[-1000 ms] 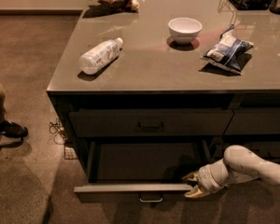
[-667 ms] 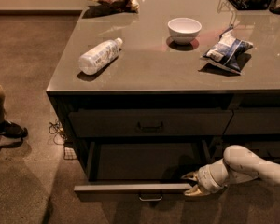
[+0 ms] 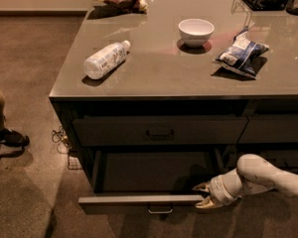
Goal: Open middle drawer
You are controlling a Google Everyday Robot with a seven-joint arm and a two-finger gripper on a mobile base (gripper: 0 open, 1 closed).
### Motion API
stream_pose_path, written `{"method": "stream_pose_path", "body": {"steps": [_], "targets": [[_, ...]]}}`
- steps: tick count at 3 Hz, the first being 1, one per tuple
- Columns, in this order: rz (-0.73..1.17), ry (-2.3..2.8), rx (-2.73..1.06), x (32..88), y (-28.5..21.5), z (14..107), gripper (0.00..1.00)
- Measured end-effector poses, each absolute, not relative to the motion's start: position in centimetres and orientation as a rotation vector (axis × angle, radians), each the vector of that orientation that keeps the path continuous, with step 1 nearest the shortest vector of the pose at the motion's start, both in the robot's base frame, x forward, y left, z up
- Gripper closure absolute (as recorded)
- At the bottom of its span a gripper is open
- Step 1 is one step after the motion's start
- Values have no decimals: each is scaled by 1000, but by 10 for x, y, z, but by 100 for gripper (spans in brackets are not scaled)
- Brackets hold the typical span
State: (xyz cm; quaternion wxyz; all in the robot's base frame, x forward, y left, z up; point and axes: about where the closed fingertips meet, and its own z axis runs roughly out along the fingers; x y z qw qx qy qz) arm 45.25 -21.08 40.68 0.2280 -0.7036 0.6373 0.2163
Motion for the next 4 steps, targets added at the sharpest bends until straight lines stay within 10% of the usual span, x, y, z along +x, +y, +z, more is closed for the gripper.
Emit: {"method": "stream_pose_path", "body": {"steps": [2, 4], "targets": [[596, 1755, -1938, 452, -211, 407, 14], [557, 1718, -1941, 453, -216, 423, 0]]}}
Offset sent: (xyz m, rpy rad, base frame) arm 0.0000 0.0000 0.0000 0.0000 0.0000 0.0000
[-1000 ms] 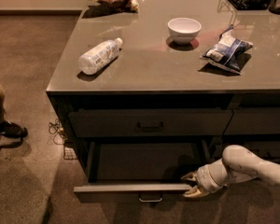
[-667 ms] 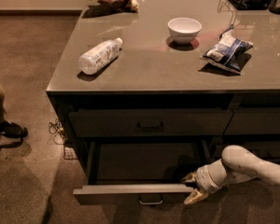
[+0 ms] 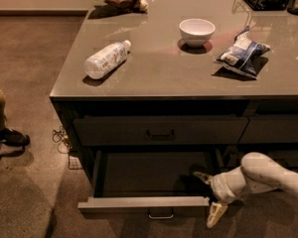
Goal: Open middle drawer
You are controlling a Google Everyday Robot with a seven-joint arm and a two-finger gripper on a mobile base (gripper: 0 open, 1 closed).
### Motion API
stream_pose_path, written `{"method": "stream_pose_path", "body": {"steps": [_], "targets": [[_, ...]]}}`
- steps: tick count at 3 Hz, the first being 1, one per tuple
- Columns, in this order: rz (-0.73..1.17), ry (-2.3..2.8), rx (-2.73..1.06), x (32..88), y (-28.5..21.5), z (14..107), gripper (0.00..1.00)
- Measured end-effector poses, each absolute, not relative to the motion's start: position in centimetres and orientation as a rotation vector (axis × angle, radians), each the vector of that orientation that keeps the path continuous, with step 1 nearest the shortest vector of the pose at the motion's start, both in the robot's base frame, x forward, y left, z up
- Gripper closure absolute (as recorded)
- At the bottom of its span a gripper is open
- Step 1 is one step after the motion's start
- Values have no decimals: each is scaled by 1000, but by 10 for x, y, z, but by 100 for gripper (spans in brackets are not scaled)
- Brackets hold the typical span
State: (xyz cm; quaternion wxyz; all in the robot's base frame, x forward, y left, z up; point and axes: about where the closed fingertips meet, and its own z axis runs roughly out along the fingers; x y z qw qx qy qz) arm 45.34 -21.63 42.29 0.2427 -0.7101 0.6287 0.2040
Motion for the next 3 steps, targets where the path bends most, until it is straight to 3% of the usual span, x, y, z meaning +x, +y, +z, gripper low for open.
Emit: {"method": "stream_pose_path", "body": {"steps": [3], "targets": [[211, 1752, -1837, 459, -302, 520, 0]]}}
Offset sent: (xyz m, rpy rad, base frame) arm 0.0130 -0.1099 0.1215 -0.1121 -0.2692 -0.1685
